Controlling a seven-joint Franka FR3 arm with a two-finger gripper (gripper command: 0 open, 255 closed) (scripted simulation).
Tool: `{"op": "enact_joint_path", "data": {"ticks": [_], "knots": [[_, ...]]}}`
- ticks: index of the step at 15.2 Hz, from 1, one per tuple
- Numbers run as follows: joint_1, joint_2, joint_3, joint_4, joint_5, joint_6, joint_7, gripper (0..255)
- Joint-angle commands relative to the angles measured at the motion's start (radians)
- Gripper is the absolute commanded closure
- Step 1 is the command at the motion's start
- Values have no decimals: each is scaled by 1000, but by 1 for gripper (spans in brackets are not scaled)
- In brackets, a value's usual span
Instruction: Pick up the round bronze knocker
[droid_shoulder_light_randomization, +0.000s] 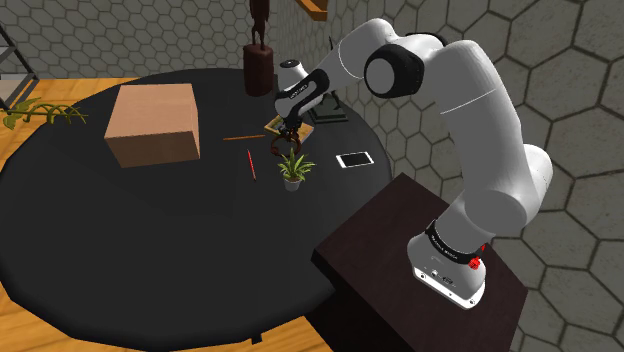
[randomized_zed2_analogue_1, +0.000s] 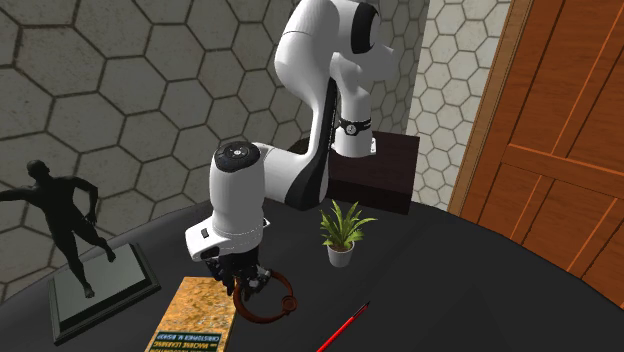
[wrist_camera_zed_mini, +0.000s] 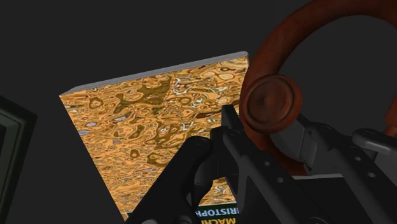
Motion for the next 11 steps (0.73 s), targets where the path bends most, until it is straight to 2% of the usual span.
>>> {"op": "enact_joint_path", "data": {"ticks": [1, 5, 11], "knots": [[0, 0, 0, 0, 0, 0, 0, 255], [0, 0, 0, -1, 0, 1, 0, 255], [1, -66, 0, -30, 0, -36, -5, 255]]}}
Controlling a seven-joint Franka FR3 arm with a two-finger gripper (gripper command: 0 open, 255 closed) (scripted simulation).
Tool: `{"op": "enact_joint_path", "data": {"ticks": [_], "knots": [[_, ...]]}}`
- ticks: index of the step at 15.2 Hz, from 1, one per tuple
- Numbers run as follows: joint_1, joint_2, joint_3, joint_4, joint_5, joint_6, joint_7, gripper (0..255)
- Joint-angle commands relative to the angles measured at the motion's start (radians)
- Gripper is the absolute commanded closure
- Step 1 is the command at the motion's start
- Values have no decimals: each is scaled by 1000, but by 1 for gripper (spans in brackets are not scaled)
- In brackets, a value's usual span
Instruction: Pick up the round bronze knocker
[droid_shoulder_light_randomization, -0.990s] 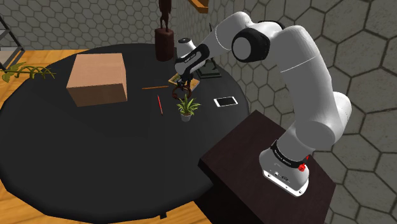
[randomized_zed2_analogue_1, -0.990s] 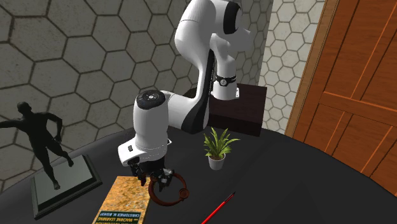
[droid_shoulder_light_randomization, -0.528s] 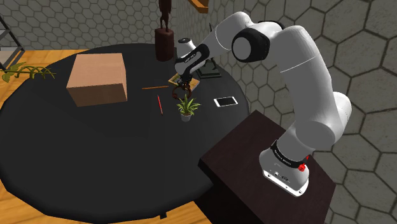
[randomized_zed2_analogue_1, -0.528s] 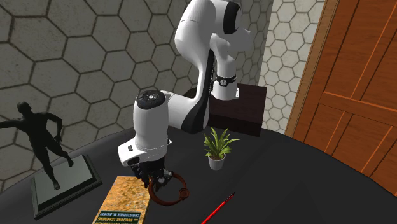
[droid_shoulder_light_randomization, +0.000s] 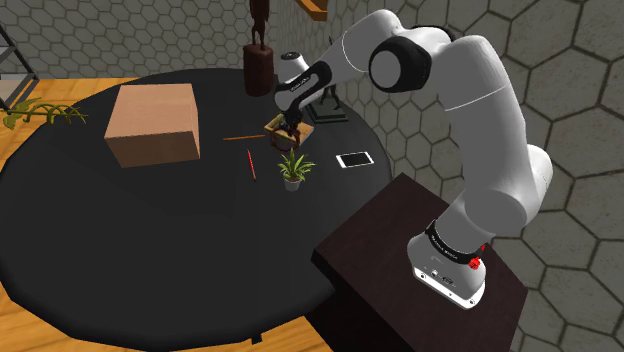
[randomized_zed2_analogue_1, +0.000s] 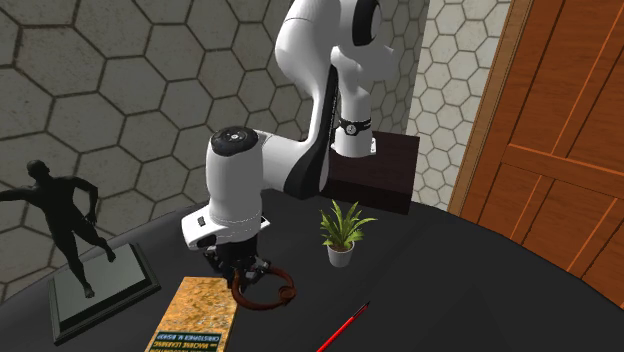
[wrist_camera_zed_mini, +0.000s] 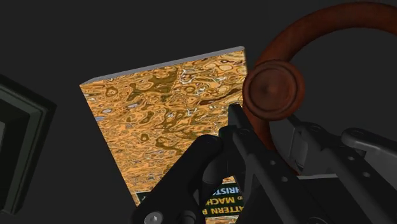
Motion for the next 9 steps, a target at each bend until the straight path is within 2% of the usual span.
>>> {"op": "enact_joint_path", "data": {"ticks": [1, 9], "knots": [[1, -22, 0, -11, 0, -12, -1, 255], [2, -102, 0, -33, 0, -69, -9, 255]]}}
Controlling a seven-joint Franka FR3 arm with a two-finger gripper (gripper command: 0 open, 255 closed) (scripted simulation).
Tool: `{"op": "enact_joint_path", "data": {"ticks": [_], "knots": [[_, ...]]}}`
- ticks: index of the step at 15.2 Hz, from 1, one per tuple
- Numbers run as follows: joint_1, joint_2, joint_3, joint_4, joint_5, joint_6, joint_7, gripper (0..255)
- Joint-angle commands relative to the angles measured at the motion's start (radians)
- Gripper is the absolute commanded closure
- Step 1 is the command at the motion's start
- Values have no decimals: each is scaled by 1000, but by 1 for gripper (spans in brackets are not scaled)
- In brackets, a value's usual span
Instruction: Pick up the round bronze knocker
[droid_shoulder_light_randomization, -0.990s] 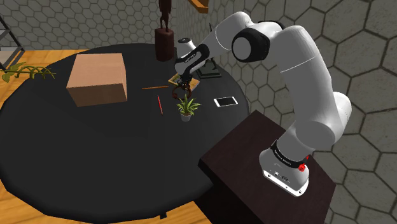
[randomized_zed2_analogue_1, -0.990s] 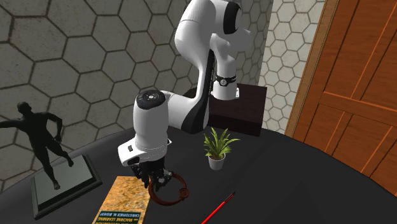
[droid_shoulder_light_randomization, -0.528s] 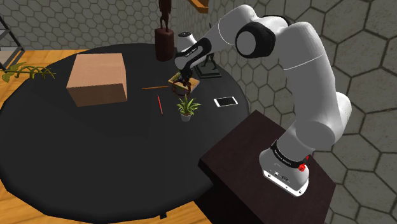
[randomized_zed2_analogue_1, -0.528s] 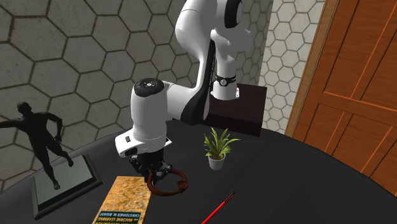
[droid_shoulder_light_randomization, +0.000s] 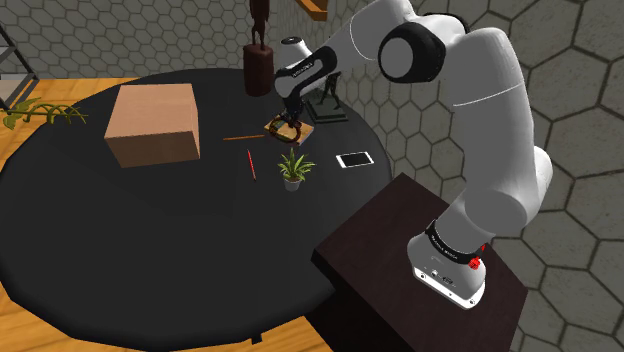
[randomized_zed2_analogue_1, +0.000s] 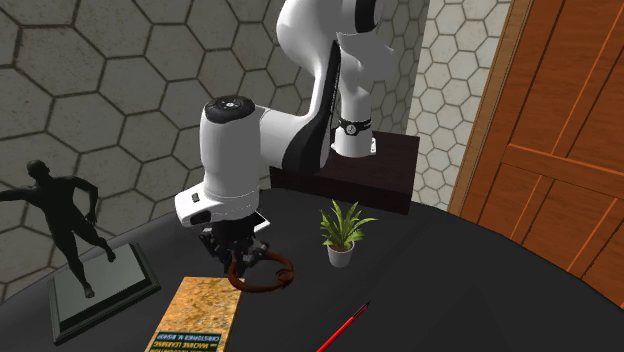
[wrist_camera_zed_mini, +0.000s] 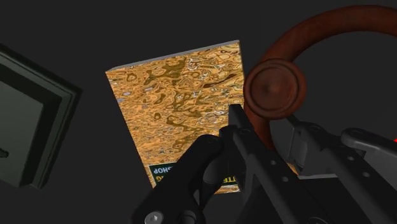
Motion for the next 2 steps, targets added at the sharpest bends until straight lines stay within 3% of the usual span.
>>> {"op": "enact_joint_path", "data": {"ticks": [1, 2], "knots": [[1, -11, 0, -2, 0, -10, -1, 255], [1, -11, 0, -2, 0, -10, -1, 255]]}}
